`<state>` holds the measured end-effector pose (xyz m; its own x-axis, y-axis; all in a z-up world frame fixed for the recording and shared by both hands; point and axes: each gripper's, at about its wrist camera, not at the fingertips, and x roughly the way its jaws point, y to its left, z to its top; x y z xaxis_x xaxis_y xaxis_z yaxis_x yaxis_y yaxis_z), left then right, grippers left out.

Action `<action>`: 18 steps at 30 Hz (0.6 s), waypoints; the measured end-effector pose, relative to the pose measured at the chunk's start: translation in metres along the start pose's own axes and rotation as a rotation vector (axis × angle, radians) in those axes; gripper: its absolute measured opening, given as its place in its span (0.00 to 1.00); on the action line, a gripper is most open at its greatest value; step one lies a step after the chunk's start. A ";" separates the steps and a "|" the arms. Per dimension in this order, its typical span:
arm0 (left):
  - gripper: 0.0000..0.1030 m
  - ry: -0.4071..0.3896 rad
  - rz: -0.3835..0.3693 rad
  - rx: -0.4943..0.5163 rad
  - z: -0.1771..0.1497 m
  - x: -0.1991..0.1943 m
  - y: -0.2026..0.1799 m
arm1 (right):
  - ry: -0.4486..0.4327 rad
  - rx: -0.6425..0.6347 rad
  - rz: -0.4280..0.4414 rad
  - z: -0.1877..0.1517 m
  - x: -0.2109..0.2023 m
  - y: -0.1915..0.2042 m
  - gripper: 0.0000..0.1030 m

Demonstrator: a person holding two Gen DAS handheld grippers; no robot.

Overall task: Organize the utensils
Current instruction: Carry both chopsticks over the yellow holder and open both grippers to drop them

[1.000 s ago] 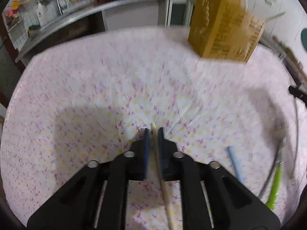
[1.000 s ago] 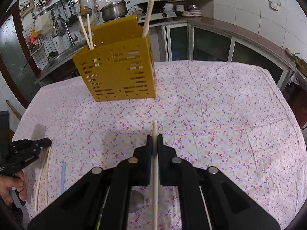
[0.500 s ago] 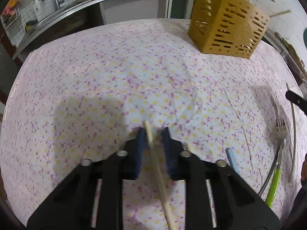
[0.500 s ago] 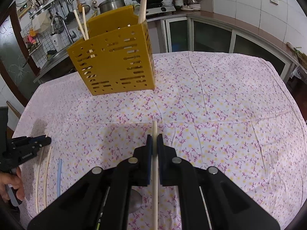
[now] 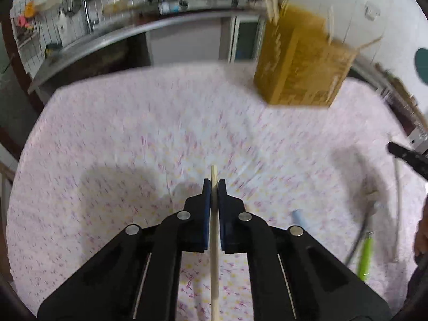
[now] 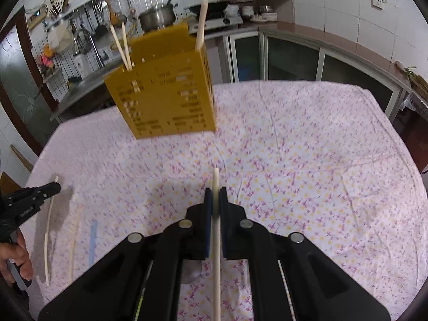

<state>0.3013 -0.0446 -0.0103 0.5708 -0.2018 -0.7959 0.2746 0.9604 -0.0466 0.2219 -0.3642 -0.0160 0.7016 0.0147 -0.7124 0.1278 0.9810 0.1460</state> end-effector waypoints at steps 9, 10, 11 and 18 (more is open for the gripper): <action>0.04 -0.180 -0.042 0.048 0.027 -0.061 -0.023 | -0.076 -0.025 0.002 0.018 -0.035 0.010 0.06; 0.04 -0.191 -0.041 0.044 0.027 -0.063 -0.023 | -0.080 -0.028 0.001 0.018 -0.037 0.010 0.06; 0.04 -0.196 -0.042 0.040 0.029 -0.066 -0.021 | -0.087 -0.032 0.002 0.018 -0.040 0.011 0.06; 0.04 -0.223 -0.038 0.031 0.030 -0.074 -0.016 | -0.162 -0.052 -0.009 0.024 -0.065 0.015 0.06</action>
<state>0.2778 -0.0513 0.0671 0.7158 -0.2782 -0.6405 0.3207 0.9457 -0.0525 0.1952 -0.3548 0.0489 0.8049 -0.0212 -0.5931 0.1010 0.9897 0.1016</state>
